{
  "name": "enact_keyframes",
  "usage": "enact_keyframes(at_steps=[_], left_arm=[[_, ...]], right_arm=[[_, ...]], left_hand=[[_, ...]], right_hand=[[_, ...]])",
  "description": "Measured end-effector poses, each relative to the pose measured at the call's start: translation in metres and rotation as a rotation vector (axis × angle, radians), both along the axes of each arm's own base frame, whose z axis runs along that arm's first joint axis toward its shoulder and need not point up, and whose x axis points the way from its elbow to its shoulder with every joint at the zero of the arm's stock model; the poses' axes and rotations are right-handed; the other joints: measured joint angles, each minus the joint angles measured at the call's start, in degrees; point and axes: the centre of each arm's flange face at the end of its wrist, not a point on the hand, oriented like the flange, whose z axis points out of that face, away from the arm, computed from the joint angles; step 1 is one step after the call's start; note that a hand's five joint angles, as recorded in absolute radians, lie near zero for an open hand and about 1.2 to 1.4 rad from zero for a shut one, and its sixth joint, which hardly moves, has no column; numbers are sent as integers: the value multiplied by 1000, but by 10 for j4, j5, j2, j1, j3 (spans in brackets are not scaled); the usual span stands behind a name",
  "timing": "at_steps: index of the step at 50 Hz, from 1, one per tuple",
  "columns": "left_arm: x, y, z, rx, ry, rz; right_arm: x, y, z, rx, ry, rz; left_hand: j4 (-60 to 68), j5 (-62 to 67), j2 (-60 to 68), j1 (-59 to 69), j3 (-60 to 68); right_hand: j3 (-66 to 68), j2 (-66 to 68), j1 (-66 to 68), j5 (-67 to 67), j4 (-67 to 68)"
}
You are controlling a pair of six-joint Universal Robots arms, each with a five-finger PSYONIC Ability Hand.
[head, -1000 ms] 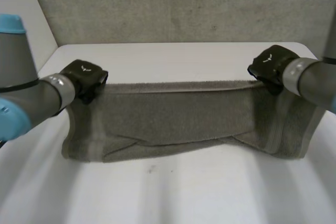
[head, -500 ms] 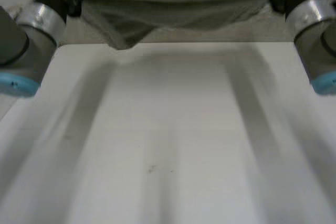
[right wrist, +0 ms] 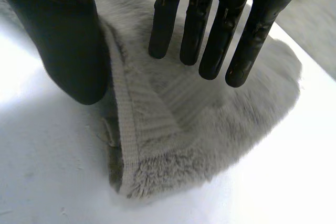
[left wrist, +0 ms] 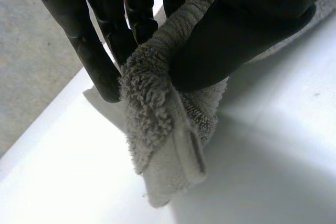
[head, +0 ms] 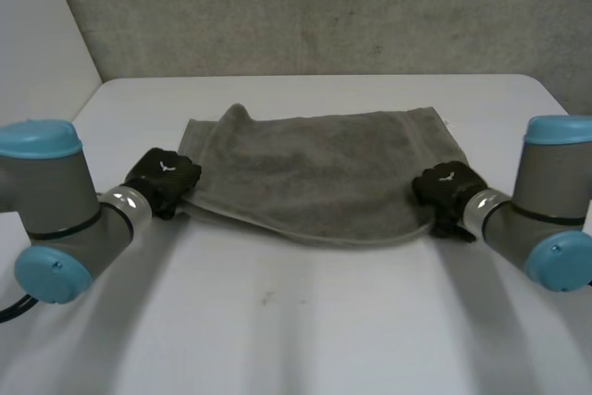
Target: Fold the towel.
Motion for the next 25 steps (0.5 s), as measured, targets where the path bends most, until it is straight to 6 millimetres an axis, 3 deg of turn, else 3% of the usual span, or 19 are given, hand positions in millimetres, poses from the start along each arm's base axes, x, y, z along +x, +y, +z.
enact_keyframes(at_steps=[6, 12, 20, 23, 25], left_arm=[[6, 1, 13, -21, 7, 15], [9, 4, 13, -15, 8, 22], [10, 11, 5, 18, 1, 19], [10, 13, 4, 23, -1, 19], [11, 15, 6, 32, -4, 22]], right_arm=[[-28, -15, 9, 82, -228, -208], [-42, -19, 11, 104, -298, -288], [-46, -22, 7, 91, -295, -286], [-46, -22, 9, 83, -297, -279], [-45, -21, 22, 53, -288, -252]], left_hand=[[0, 0, 0, 0, 0], [0, 0, 0, 0, 0], [0, 0, 0, 0, 0], [0, 0, 0, 0, 0], [0, 0, 0, 0, 0]], right_hand=[[-6, -4, -7, -9, -7], [9, 7, 2, 6, 8], [296, 289, 231, 266, 295], [318, 307, 233, 286, 322], [319, 307, 233, 287, 324]])
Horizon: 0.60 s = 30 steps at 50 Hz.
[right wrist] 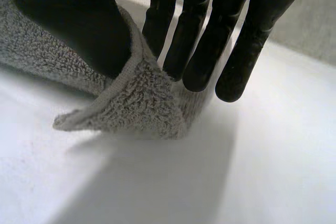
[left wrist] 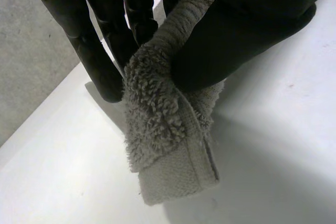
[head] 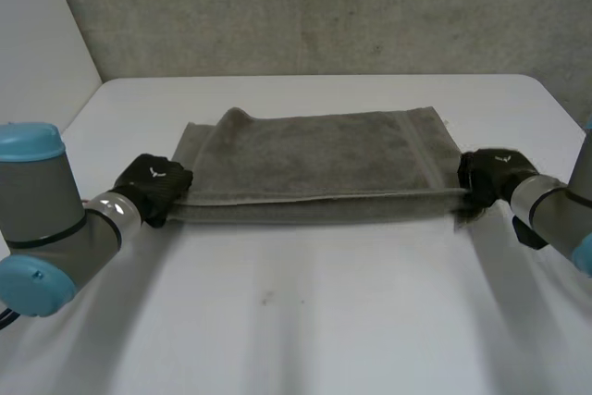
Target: Fold the towel.
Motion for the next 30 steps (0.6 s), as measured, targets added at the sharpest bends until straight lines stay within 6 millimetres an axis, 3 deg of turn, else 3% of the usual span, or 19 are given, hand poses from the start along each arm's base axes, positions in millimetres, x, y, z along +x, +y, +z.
enact_keyframes(at_steps=[1, 4, 8, 10, 18, 24, 30], left_arm=[[0, 0, 0, 0, 0, 0], [3, 7, 9, 23, -7, 4], [8, 22, 23, 87, -24, 10], [15, 36, 33, 162, -43, 18], [30, 73, 52, 367, -114, 22], [30, 67, 57, 320, -157, -9], [21, 33, 55, 201, -167, -23]], right_arm=[[0, 0, 0, 0, 0, 0], [1, 10, 29, -64, 72, 66], [-3, 28, 55, -104, 232, 145], [-11, 47, 70, -93, 388, 211], [-38, 92, 79, 94, 706, 403], [-43, 88, 80, 89, 769, 425], [-34, 60, 70, -16, 807, 384]], left_hand=[[0, 0, 0, 0, 0], [0, 0, 0, 0, 0], [0, 0, 0, 0, 0], [0, 0, 0, 0, 0], [0, 0, 0, 0, 0], [0, 0, 0, 0, 0], [0, 1, 0, 0, 0]], right_hand=[[0, 0, 0, 0, 0], [0, 0, 0, 0, 0], [0, 0, 0, 0, 0], [0, 0, 0, 0, 0], [0, 0, 0, 0, 0], [0, 0, 0, 4, 0], [0, 0, 0, 7, 0]])
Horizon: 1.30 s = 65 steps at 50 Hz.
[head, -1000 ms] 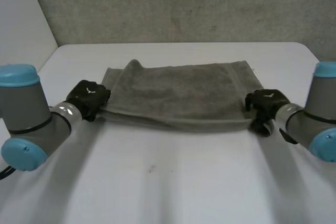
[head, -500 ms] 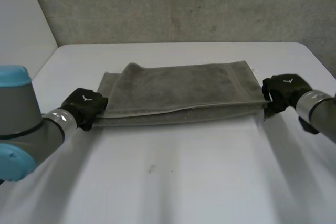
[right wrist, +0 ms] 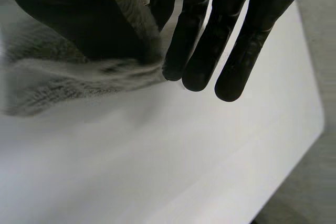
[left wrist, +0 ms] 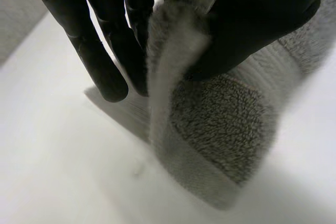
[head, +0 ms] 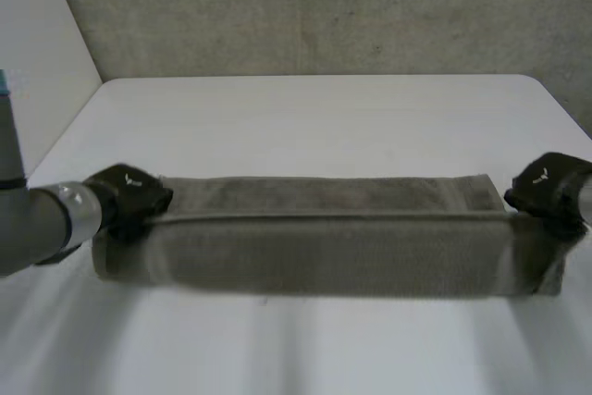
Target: Fold the towel.
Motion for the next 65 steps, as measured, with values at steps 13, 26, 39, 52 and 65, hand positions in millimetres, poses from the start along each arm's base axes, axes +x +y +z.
enact_keyframes(at_steps=[13, 26, 39, 52, 65], left_arm=[[-33, -74, -32, -167, -9, -7], [-55, -98, -72, -249, -73, -68], [-70, -101, -61, -393, -71, -90], [-58, -74, -14, -336, 169, 33], [-46, -51, 5, -205, 449, 138]], right_arm=[[54, -61, -50, -311, 52, 39], [71, -95, -93, -439, 40, 61], [69, -109, -77, -554, -57, -20], [38, -57, -17, -374, -396, -127], [-19, -33, -27, -97, -584, -278]], left_hand=[[0, 1, 0, 0, 0], [0, 1, 0, 0, 0], [-572, -563, -572, -563, -571], [-601, -583, -602, -593, -601], [-601, -583, -602, -593, -601]], right_hand=[[0, 0, 0, 11, 0], [-123, -123, -108, -98, -124], [-559, -545, -437, -524, -553], [-560, -546, -438, -525, -553], [-560, -546, -438, -526, -553]])
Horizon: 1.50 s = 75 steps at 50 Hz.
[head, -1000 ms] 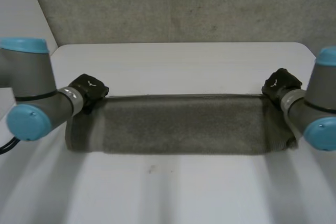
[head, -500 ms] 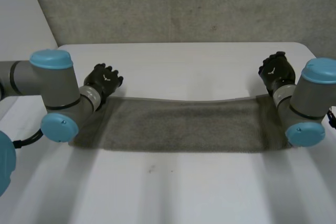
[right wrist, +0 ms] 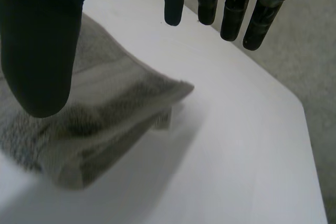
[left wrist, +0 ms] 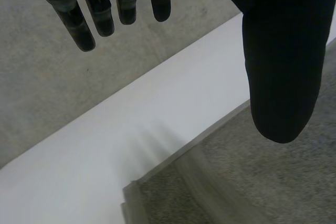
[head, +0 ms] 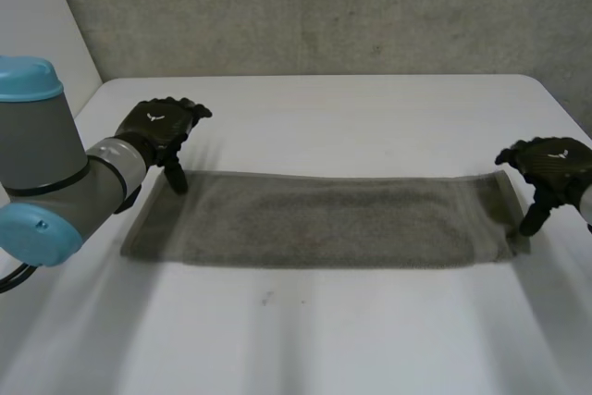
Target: Fold the towel.
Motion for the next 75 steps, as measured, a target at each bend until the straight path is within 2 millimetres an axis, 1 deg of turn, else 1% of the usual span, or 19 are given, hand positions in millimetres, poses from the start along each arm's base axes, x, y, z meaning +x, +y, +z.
enact_keyframes(at_steps=[6, 15, 23, 26, 29, 36, 41, 47, 51, 54, 55, 56, 57, 58, 60, 68, 72, 73, 75], left_arm=[[0, 7, -1, 14, 5, -18], [1, 11, -5, 26, -6, -22], [-1, 13, -9, 37, -9, -28], [-2, 15, -10, 41, -11, -32], [-3, 16, -11, 41, -11, -34], [-3, 16, -11, 38, -11, -34], [-2, 17, -9, 34, -9, -33], [0, 21, -5, 28, -8, -31], [2, 23, -2, 24, -7, -28], [4, 24, 0, 22, -7, -24], [5, 25, 1, 20, -6, -22], [5, 25, 1, 20, -6, -22], [5, 26, 1, 19, -5, -21], [6, 26, 3, 16, -4, -18], [7, 27, 4, 13, -2, -17], [7, 30, 10, 0, 7, -16], [6, 30, 12, -4, 9, -18], [5, 31, 13, -9, 12, -22], [4, 31, 13, -13, 14, -24]], right_arm=[[-14, 4, -12, 51, -21, -15], [-16, 20, -37, 118, -30, 59], [-16, 13, -59, 105, -38, 108], [-18, 5, -65, 71, -31, 105], [-21, -1, -67, 46, -18, 87], [-43, -17, -62, -4, 58, -41], [-75, -30, -42, -78, 199, -184], [-84, -35, -13, -173, 323, -210], [-53, -36, 9, -260, 332, -135], [-12, -30, 23, -318, 289, -39], [12, -24, 29, -343, 258, 19], [12, -24, 29, -343, 258, 19], [26, -20, 32, -355, 240, 55], [63, -6, 37, -382, 197, 151], [96, 10, 39, -397, 164, 243], [214, 99, 9, -384, 88, 625], [231, 118, -5, -363, 85, 692], [246, 137, -22, -334, 85, 755], [251, 144, -30, -322, 86, 776]], left_hand=[[-1, 0, 0, 0, 0], [-1, 0, 0, 0, 0], [-1, 0, 0, 0, 0], [-1, 0, 0, 0, 0], [-1, 0, 0, 0, 0], [-1, 0, 0, 0, 0], [-1, 0, 0, 0, 0], [-1, 0, 0, 0, 0], [-1, 0, 0, 0, 0], [-1, 0, 0, 0, 0], [-1, 0, 0, 0, 0], [-1, 0, 0, 0, 0], [-1, 0, 0, 0, 0], [-1, 0, 0, 0, 0], [-1, 0, 0, 0, 0], [-1, 0, 0, 0, 0], [-1, 0, 0, 0, 0], [-1, 0, 0, 0, 0], [-1, 0, 0, 0, 0]], right_hand=[[0, 0, 0, 0, 0], [20, 15, 7, 13, 12], [246, 240, 196, 218, 233], [438, 438, 348, 404, 428], [536, 535, 415, 502, 533], [550, 543, 417, 515, 551], [550, 543, 417, 519, 552], [550, 543, 417, 519, 553], [550, 543, 421, 519, 553], [558, 543, 421, 521, 553], [559, 543, 421, 521, 553], [559, 543, 421, 521, 553], [560, 543, 421, 522, 553], [561, 543, 421, 522, 553], [561, 543, 421, 522, 553], [561, 543, 421, 524, 554], [561, 543, 421, 524, 554], [561, 543, 421, 524, 554], [561, 543, 421, 524, 554]])
